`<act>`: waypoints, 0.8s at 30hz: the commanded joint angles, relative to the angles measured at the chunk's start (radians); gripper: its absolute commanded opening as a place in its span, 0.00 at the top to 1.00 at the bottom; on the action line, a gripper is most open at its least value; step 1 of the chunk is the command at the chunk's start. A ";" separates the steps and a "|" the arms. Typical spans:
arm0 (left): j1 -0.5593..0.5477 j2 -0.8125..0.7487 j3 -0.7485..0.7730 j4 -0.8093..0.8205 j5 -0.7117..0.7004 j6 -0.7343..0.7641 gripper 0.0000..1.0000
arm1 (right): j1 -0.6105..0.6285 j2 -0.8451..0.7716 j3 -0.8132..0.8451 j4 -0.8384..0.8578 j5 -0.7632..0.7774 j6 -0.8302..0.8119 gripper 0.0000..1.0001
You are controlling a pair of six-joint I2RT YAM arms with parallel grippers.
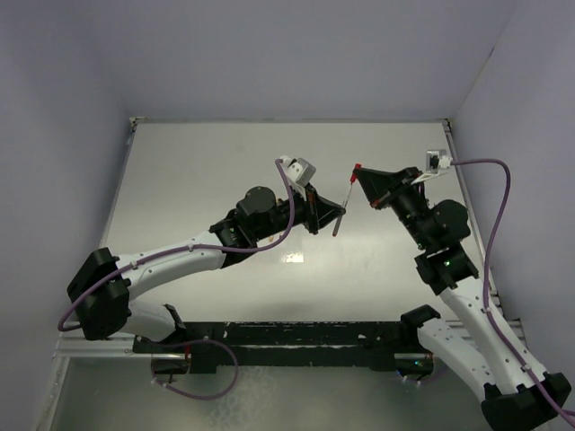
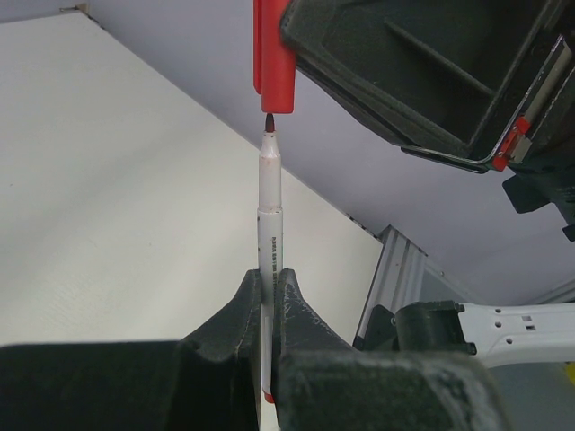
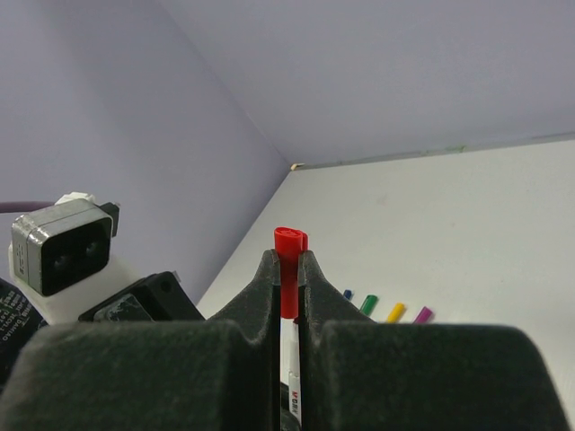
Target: Insert the pens into the pen caps
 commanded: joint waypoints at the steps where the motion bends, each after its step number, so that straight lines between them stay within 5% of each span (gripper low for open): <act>1: 0.005 -0.011 -0.002 0.048 -0.005 0.001 1.00 | 0.000 -0.016 -0.008 0.020 -0.028 -0.005 1.00; 24: 0.018 -0.024 -0.017 0.081 -0.019 -0.025 1.00 | -0.001 0.019 -0.002 -0.059 -0.154 -0.040 1.00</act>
